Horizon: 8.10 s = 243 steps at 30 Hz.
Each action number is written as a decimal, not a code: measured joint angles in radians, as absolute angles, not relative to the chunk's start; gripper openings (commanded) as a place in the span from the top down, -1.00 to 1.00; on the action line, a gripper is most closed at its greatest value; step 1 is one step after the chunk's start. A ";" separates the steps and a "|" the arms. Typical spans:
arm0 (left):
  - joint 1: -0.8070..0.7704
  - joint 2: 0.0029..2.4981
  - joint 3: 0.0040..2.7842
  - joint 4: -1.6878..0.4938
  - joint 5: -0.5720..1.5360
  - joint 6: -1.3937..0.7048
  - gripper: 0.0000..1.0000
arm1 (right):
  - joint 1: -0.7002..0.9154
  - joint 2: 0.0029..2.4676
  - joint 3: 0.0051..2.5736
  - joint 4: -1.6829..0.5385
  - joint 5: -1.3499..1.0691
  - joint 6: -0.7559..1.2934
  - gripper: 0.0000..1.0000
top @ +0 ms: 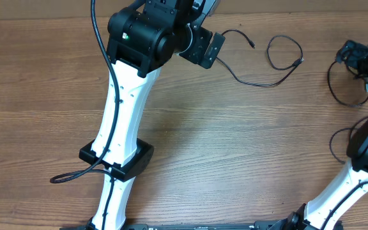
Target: Untangle cables
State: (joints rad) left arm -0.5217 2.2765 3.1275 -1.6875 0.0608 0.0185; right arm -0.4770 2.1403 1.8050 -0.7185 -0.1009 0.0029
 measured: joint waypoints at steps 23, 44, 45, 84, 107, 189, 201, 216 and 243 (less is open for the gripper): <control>-0.522 2.143 3.129 -1.304 -0.014 0.151 -0.99 | -0.477 1.730 1.810 -1.134 -0.154 0.004 -1.00; -0.524 1.704 2.593 -1.070 -0.095 0.266 -1.00 | -0.477 1.624 1.810 -1.180 -0.204 -0.017 -1.00; -0.524 1.644 2.518 -1.035 -0.104 0.266 -0.99 | -0.477 1.624 1.810 -1.181 -0.217 -0.028 -1.00; -0.537 0.450 0.799 -0.361 -0.358 0.239 -0.99 | -0.385 0.616 0.983 -0.874 -0.258 -0.176 -1.00; -0.528 0.174 0.530 -0.130 -0.679 0.386 -0.99 | -0.231 0.617 0.892 -0.770 -0.259 -0.168 -1.00; -0.245 0.174 0.528 -0.730 -0.701 0.420 -1.00 | -0.101 0.669 0.891 -0.931 -0.273 -0.168 -1.00; 0.076 0.174 0.518 -0.314 -0.225 0.418 -0.99 | -0.101 0.669 0.891 -0.934 -0.273 -0.168 -1.00; 0.168 0.172 0.213 0.117 0.183 0.053 -0.99 | -0.101 0.669 0.891 -0.935 -0.273 -0.168 -1.00; 0.065 0.035 0.009 -0.078 -0.037 0.020 -0.99 | -0.101 0.669 0.891 -0.935 -0.273 -0.168 -1.00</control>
State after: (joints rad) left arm 0.0650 0.0345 0.0090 -0.0780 -0.0368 0.0196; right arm -0.1009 0.6685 0.8906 -0.9352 -0.2729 -0.1680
